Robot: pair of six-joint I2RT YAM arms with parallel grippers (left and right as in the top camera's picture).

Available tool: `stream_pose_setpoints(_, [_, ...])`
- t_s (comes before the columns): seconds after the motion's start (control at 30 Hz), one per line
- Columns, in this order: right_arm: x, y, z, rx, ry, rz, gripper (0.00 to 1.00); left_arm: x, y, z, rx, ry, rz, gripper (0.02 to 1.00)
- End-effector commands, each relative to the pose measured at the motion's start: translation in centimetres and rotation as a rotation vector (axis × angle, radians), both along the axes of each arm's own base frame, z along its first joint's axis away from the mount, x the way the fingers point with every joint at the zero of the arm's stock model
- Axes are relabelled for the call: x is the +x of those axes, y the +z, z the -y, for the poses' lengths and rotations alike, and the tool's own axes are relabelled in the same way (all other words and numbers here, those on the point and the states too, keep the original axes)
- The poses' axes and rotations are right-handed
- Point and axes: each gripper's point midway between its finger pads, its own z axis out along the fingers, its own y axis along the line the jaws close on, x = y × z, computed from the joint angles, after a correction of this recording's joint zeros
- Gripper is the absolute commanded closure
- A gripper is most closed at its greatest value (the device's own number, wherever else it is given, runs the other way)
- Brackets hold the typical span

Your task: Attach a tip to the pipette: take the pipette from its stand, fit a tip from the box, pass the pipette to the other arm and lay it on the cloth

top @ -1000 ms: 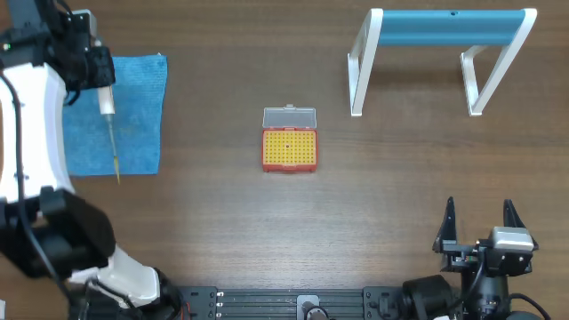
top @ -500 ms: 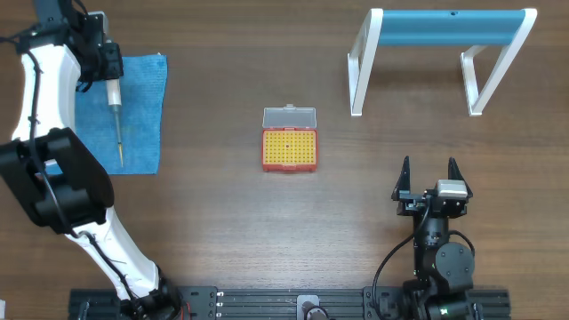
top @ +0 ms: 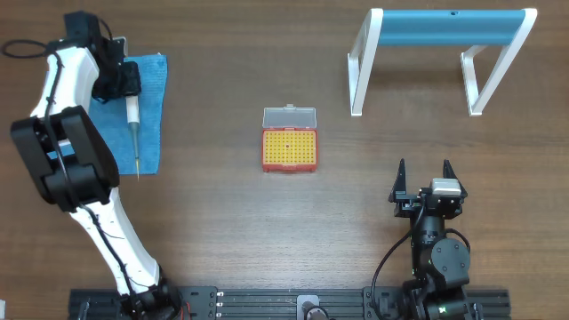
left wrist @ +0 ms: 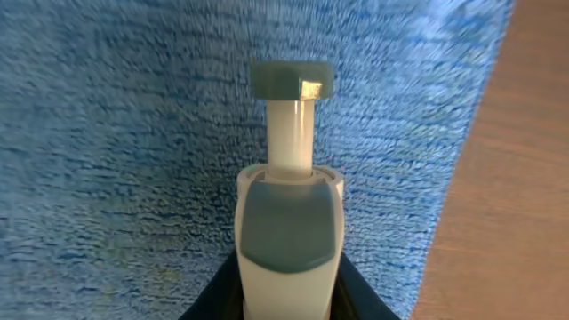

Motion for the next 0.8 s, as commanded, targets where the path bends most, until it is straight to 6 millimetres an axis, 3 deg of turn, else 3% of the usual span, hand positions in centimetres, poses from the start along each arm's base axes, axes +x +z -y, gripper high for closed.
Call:
stream_pose_setpoints(0.03, [0.0,0.0,-0.2,0.012,0.015,0.006,0.211,2.8,3.2,-0.8,0.019,0.019,0.091,0.928])
stream_pose_setpoints(0.13, [0.0,0.3,-0.2,0.015,0.015,0.020,0.211,2.9,3.1,-0.9,0.018,0.019,0.086,0.915])
stream_pose_setpoints(0.4, [0.0,0.9,-0.2,0.019,0.015,0.043,0.213,1.7,-0.4,-0.9,0.017,0.021,-0.009,0.908])
stream_pose_setpoints(0.57, [0.0,0.9,-0.2,0.018,0.015,0.043,0.213,1.6,-0.8,-1.1,0.025,0.024,-0.020,0.895])
stream_pose_setpoints(0.8, [0.0,1.2,-0.2,0.020,0.015,0.055,0.213,1.5,-0.9,-1.1,0.026,0.021,-0.021,0.805])
